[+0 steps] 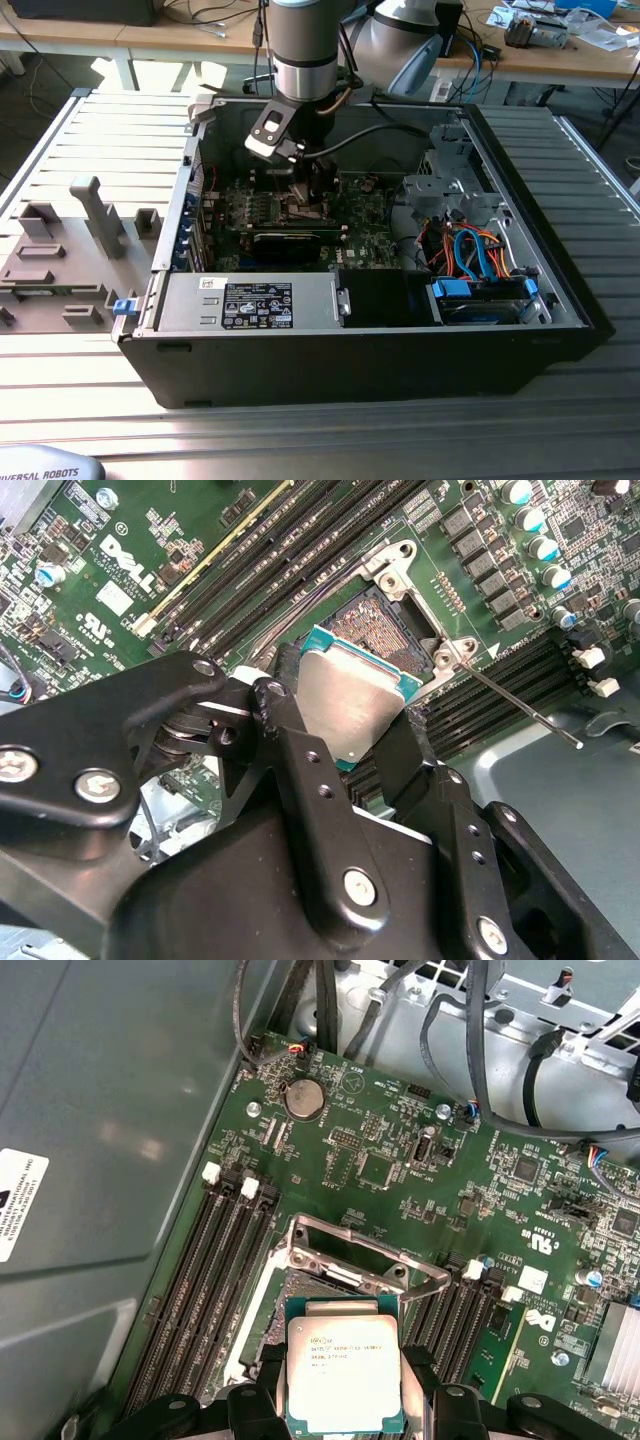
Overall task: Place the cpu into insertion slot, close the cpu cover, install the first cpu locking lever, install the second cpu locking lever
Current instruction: 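Place the cpu into insertion slot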
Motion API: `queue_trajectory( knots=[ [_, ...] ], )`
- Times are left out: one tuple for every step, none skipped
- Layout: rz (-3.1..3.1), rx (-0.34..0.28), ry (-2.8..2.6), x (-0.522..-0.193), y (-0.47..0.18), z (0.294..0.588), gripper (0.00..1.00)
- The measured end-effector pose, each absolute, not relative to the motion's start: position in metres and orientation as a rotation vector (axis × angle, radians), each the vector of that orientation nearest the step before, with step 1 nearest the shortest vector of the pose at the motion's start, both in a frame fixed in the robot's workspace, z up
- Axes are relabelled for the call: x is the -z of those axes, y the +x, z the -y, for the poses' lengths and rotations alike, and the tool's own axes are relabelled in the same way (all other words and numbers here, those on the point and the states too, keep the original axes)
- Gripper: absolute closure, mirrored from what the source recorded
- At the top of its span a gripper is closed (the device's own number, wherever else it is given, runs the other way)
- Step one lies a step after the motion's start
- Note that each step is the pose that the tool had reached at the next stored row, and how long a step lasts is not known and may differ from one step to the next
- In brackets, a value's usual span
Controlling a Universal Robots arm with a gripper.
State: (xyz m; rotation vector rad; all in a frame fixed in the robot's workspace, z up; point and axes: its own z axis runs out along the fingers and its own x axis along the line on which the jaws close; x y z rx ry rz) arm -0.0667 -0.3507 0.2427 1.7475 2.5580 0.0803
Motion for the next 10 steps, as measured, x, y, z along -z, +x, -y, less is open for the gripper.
queue_trajectory(
  knots=[
    [-2.557,-0.080,1.748,-0.2426,-0.0668,0.3507,0.46],
    [-2.557,-0.080,1.749,-0.2426,-0.0668,0.3507,0.46],
    [-2.556,-0.080,1.750,-0.2426,-0.0668,0.3507,0.46],
    [-2.556,-0.080,1.751,-0.2426,-0.0668,0.3507,0.46],
    [-2.556,-0.080,1.751,-0.2426,-0.0668,0.3507,0.46],
    [-2.555,-0.080,1.751,-0.2426,-0.0668,0.3506,0.46],
    [-2.555,-0.080,1.752,-0.2425,-0.0669,0.3505,0.46],
    [-2.555,-0.081,1.752,-0.2425,-0.0670,0.3503,0.46],
    [-2.555,-0.080,1.752,-0.2425,-0.0670,0.3500,0.46],
    [-2.555,-0.080,1.752,-0.2426,-0.0671,0.3495,0.46]
  ],
)
